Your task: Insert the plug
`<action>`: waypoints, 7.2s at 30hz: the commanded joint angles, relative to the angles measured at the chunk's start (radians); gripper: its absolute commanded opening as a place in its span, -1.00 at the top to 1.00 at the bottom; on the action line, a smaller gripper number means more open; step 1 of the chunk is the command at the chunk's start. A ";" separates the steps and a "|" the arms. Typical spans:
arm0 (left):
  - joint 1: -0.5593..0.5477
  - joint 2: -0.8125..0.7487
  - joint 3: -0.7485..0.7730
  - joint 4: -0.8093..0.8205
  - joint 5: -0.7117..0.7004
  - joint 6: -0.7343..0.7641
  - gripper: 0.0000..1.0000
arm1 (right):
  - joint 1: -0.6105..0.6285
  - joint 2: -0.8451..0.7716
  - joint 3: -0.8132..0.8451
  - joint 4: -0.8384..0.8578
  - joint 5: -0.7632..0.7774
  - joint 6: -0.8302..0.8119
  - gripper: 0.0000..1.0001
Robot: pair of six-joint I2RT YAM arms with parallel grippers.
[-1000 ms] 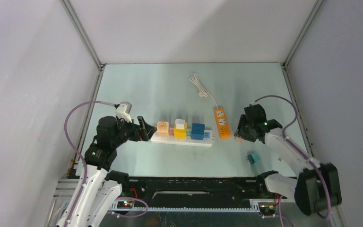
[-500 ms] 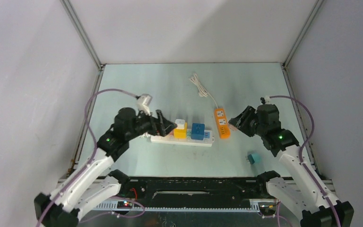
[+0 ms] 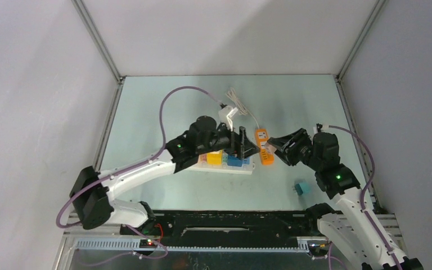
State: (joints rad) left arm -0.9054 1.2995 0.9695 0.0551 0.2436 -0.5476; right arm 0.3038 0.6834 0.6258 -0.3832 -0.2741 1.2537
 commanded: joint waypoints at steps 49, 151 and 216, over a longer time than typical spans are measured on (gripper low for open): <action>0.063 0.076 0.009 0.046 -0.240 0.078 1.00 | -0.242 0.123 -0.034 0.055 -0.154 -0.486 -0.99; 0.105 0.533 0.755 -0.917 0.011 0.121 1.00 | 0.082 0.257 -0.021 -0.120 -0.014 -0.624 -0.70; 0.043 0.925 1.001 -1.094 0.042 0.023 1.00 | -0.101 0.267 -0.028 -0.191 0.033 -0.691 -0.78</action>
State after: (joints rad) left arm -0.8482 2.2192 1.9858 -1.0710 0.2298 -0.5007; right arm 0.2043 0.9485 0.5968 -0.6041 -0.2333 0.5747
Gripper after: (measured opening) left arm 0.300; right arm 0.891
